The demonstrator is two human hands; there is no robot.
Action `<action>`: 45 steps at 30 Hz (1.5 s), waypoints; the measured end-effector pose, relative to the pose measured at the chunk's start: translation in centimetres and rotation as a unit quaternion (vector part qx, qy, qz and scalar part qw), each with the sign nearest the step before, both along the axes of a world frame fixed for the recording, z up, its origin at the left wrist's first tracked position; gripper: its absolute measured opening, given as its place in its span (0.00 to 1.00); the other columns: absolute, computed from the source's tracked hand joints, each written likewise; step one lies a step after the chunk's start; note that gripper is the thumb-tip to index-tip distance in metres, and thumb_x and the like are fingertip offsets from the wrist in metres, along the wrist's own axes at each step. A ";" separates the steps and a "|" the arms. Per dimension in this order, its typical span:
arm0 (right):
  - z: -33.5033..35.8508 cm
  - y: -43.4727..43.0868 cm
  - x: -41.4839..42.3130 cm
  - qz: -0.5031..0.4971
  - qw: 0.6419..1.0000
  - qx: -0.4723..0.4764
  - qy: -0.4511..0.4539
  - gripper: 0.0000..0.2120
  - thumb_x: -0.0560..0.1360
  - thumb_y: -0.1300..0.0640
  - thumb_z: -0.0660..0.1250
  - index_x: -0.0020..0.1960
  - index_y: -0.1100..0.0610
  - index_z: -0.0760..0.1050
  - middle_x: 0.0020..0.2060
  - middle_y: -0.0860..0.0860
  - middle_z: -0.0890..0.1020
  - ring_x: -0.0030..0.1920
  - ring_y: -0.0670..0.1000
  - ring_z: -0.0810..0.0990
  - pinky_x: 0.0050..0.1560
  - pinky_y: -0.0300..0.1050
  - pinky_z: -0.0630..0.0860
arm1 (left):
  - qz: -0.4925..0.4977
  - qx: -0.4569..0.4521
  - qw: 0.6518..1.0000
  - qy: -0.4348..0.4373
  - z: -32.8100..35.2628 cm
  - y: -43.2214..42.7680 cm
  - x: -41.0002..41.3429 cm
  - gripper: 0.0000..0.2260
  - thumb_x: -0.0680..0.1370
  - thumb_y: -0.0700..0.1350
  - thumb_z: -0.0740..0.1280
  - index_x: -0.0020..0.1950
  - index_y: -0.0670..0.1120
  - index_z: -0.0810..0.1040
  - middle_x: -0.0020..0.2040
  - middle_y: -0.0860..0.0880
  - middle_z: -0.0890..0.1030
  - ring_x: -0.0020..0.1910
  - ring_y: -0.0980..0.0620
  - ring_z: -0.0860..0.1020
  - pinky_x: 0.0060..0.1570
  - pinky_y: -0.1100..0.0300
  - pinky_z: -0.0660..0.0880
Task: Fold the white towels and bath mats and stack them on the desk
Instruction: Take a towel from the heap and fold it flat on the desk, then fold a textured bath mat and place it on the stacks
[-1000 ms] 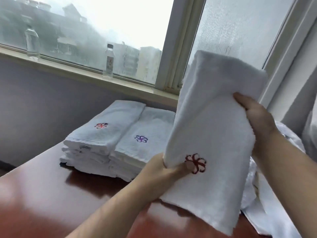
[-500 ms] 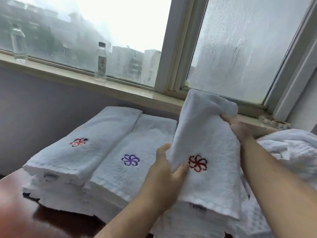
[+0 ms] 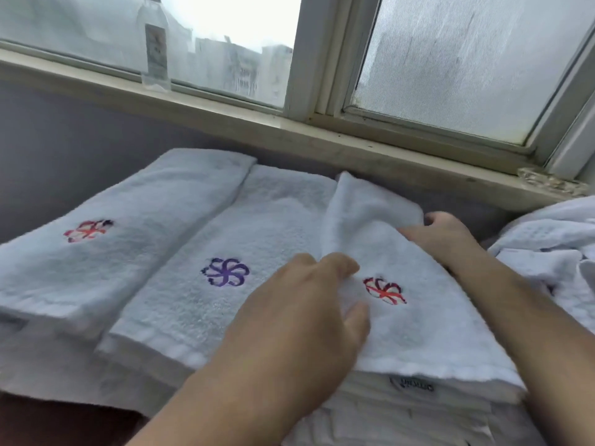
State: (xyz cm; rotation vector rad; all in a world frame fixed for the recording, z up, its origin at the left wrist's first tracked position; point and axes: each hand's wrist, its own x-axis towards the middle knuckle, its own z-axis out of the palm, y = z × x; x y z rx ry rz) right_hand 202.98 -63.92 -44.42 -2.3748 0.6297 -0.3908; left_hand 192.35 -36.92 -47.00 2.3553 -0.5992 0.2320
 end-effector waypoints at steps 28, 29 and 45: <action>-8.5 -0.8 -30.8 0.146 0.965 -0.052 -0.211 0.06 0.79 0.56 0.68 0.49 0.50 0.84 0.48 0.43 0.83 0.51 0.40 0.81 0.50 0.26 0.71 | -0.100 0.097 0.982 -0.131 -0.7 -2.3 -11.8 0.21 0.76 0.50 0.62 0.70 0.58 0.74 0.69 0.55 0.74 0.70 0.53 0.66 0.71 0.55 0.62; -8.5 -1.4 -31.6 0.121 0.965 -0.050 -0.227 0.08 0.79 0.53 0.66 0.47 0.51 0.84 0.44 0.43 0.83 0.48 0.40 0.80 0.46 0.24 0.70 | -0.113 0.094 0.980 -0.132 -0.8 -3.6 -12.8 0.20 0.77 0.49 0.63 0.69 0.57 0.75 0.68 0.55 0.75 0.69 0.52 0.67 0.70 0.57 0.62; -10.1 -10.9 -28.7 -0.066 0.989 0.028 -0.129 0.22 0.83 0.45 0.54 0.35 0.53 0.71 0.36 0.51 0.79 0.42 0.57 0.76 0.42 0.49 0.68 | -0.016 -0.145 0.988 -0.044 -9.9 -20.8 -12.7 0.37 0.77 0.61 0.67 0.81 0.57 0.53 0.79 0.52 0.61 0.77 0.56 0.58 0.70 0.63 0.54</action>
